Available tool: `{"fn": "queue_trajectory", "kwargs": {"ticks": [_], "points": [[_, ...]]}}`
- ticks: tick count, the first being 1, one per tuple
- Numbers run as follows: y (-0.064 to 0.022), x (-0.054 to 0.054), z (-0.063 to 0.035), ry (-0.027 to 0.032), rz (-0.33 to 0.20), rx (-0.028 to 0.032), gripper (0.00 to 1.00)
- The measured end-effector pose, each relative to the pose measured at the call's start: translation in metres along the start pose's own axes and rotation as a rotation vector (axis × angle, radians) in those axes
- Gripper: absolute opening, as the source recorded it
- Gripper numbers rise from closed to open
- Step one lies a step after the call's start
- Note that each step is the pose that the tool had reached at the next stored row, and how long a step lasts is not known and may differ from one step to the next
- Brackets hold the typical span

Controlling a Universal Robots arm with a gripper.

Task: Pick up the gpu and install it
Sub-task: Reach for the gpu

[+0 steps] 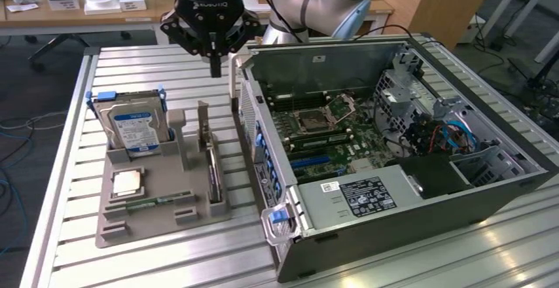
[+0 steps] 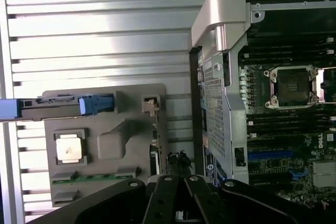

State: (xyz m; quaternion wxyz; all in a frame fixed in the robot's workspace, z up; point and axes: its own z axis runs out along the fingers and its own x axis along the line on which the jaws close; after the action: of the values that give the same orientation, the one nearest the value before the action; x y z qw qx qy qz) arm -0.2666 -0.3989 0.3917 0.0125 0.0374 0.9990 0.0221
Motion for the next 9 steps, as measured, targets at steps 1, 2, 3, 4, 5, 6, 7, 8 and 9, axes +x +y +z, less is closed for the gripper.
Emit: {"fn": "queue_trajectory", "kwargs": {"ticks": [1, 2, 3, 4, 5, 6, 7, 8, 9], "points": [[-0.0001, 0.0008, 0.0, 0.0, 0.0, 0.0, 0.11], [-0.0001, 0.0018, -0.0001, 0.0, 0.0, 0.0, 0.11], [-0.0002, 0.0026, -0.0001, 0.0, 0.0, 0.0, 0.11], [-0.0003, 0.0034, -0.0001, 0.0, 0.0, 0.0, 0.11], [-0.0003, 0.0043, -0.0001, 0.0, 0.0, 0.0, 0.11], [-0.0004, 0.0052, -0.0002, 0.0, 0.0, 0.0, 0.11], [-0.0004, 0.0061, -0.0002, 0.0, 0.0, 0.0, 0.11], [-0.0005, 0.0069, -0.0002, 0.0, 0.0, 0.0, 0.11], [-0.0006, 0.0079, -0.0002, 0.0001, 0.0, 0.0, 0.11]]}}
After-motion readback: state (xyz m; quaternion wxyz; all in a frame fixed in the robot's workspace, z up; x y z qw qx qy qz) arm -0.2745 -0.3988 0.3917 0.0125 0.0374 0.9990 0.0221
